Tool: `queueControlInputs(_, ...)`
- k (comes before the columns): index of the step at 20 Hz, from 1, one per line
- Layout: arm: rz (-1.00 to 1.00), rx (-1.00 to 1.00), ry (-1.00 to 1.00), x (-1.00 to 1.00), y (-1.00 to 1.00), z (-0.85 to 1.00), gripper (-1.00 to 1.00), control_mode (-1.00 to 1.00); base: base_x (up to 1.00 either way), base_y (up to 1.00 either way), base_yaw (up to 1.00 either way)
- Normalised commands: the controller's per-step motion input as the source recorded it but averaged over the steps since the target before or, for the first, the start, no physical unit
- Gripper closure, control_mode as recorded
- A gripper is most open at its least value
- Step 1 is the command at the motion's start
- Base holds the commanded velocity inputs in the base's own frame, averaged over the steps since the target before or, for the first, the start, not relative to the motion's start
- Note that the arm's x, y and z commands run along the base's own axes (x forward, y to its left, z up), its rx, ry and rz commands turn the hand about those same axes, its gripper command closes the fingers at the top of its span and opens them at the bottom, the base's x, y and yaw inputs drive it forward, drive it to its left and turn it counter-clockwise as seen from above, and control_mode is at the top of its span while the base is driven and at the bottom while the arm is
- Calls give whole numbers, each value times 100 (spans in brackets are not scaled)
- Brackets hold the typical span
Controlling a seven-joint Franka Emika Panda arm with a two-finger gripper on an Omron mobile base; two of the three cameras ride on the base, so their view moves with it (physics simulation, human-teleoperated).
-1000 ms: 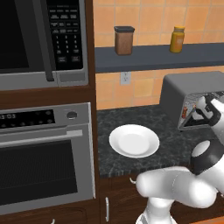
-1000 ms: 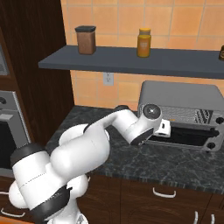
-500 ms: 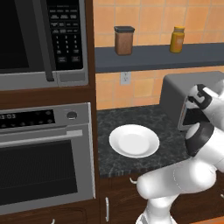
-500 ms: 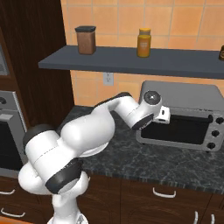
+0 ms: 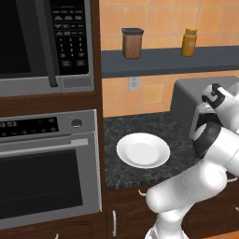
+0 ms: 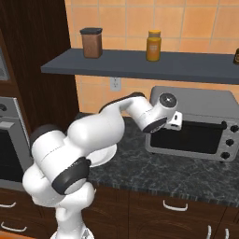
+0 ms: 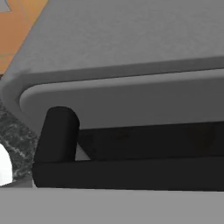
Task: Pick up the kebab skewer and baguette bread, and place them inside the toaster oven. Close the toaster oven door and start by setting the timer.
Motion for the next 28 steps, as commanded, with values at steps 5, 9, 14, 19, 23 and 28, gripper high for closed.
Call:
queueControlInputs(5,0,0,0,42,4,-9,-100,-100,0,0,0)
queueControlInputs(9,0,0,0,2,0,-11,-100,-100,0,0,0)
queueControlInputs(14,0,-1,-5,-26,11,-18,-100,-100,0,0,0)
queueControlInputs(19,0,-4,-8,-32,20,-2,-100,-100,0,0,0)
queueControlInputs(23,0,-6,-1,-63,17,0,-100,-100,0,0,0)
queueControlInputs(28,0,-10,0,-85,23,0,-100,-100,0,0,0)
